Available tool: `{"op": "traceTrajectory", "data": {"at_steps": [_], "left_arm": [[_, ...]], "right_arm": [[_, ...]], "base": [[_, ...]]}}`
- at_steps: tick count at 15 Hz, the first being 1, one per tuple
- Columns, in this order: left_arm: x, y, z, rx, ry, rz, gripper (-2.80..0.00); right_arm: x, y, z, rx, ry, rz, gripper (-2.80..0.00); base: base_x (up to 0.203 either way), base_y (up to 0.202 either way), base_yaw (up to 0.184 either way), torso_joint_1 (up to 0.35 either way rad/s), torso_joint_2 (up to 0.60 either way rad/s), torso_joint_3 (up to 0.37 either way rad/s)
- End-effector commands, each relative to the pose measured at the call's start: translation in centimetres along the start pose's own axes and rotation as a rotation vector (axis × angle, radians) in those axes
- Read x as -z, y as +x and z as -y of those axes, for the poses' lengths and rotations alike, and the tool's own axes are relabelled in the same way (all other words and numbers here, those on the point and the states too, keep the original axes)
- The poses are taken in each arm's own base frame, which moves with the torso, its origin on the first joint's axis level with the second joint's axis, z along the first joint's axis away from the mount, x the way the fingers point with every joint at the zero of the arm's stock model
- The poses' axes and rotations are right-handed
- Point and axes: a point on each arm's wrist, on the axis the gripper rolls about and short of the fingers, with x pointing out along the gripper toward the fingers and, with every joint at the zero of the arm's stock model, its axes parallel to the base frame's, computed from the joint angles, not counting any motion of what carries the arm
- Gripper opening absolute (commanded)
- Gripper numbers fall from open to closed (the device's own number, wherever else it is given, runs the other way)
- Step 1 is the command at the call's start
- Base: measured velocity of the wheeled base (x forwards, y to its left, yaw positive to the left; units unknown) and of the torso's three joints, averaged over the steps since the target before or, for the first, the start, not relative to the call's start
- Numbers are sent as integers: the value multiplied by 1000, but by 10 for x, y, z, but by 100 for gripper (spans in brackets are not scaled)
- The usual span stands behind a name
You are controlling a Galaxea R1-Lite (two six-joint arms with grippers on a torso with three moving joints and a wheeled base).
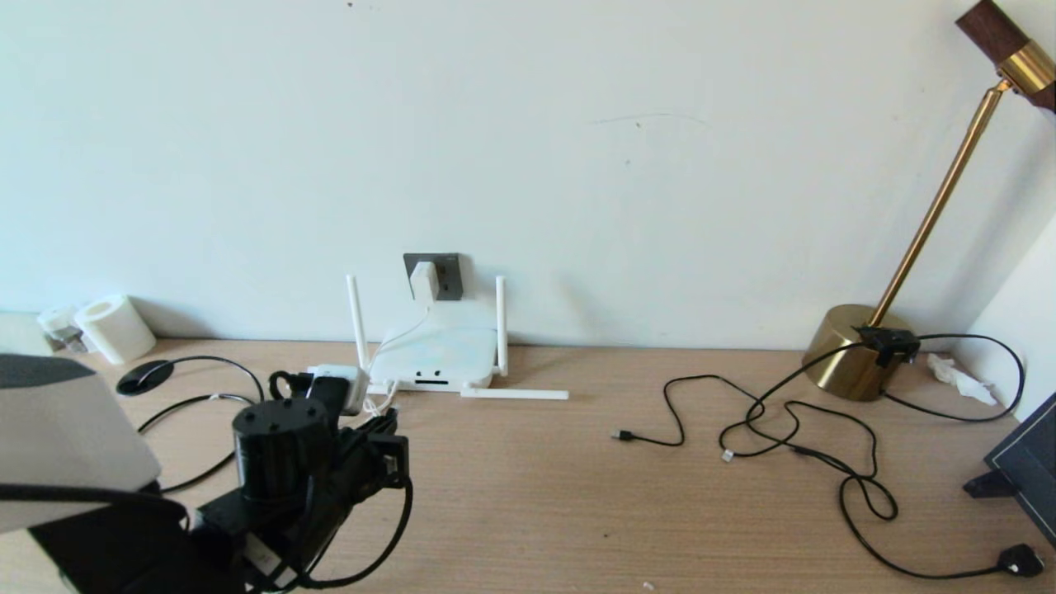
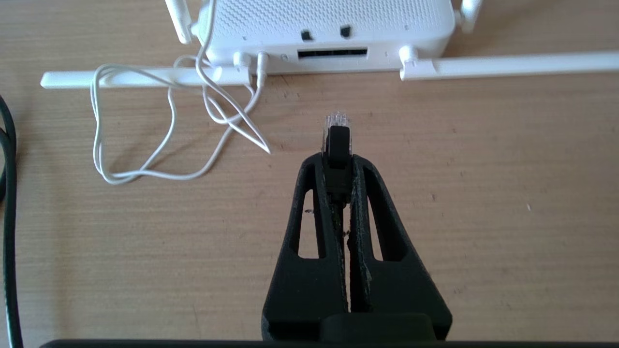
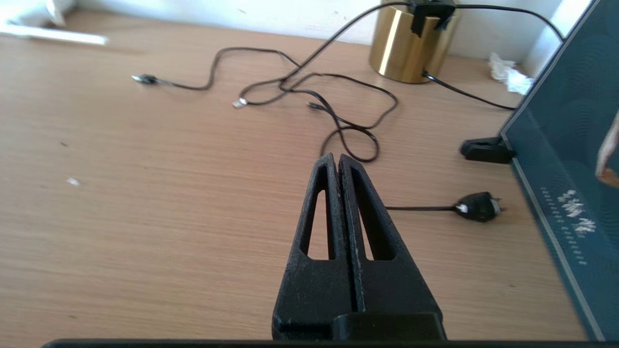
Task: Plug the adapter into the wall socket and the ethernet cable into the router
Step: Align cable and router interface
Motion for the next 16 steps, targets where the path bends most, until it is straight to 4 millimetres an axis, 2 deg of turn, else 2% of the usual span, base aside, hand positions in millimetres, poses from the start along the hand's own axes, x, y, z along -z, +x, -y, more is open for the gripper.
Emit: {"op": "traceTrajectory", "data": {"at_steps": [1,4,10,14,16], "left_arm": [[12,4,2,-2,3,-1,-280],[27,0,3,-13,28,-16,-280],[34,-4,8,2,41,-45,-280],[33,-20,13,0,52,-47,-280],[34,-35,14,19,63,-57,-280]], "right_arm": [[0,0,0,6,8,2,-280],[0,0,0,19,33,3,-280],[0,0,0,20,35,4,-280],[0,0,0,20,35,4,-280],[0,0,0,20,35,4,-280]], "base": [[0,0,0,0,0,0],[0,0,0,0,0,0],[0,0,0,0,0,0],[0,0,0,0,0,0],[0,0,0,0,0,0]]}}
